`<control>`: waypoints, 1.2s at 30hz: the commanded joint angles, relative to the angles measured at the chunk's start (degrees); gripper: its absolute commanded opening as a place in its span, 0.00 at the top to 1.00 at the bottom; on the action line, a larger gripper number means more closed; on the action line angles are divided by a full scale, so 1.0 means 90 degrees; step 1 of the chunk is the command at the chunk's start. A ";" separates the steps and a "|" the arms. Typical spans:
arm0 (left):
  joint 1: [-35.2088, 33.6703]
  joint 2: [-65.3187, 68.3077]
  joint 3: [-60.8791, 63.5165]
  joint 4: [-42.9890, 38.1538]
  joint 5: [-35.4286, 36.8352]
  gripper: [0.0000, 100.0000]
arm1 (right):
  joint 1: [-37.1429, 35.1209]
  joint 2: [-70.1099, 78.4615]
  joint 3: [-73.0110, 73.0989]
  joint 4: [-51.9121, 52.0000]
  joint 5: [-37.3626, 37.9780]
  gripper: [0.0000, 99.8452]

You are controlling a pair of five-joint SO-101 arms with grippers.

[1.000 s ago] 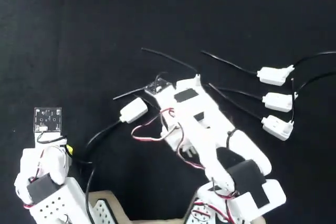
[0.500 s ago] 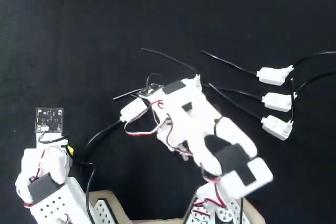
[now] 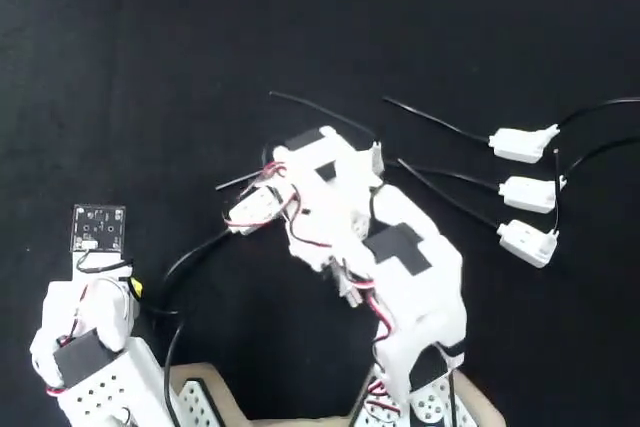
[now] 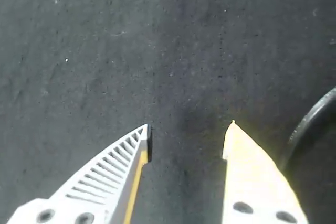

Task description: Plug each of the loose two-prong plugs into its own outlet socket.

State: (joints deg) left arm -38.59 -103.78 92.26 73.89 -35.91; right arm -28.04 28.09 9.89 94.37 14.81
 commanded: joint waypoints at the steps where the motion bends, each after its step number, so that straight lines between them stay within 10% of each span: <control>1: 0.0073 -0.0049 -0.0015 0.0049 -0.0078 0.77 | 0.0000 0.0132 -0.0513 0.0322 0.0039 0.88; 36: 0.0093 -0.0059 0.0044 0.0166 -0.0215 0.77 | -0.0107 0.0376 -0.1187 0.0078 -0.0449 0.99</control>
State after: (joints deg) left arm -38.59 -103.96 92.79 74.95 -37.32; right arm -28.31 32.40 4.00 94.90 11.91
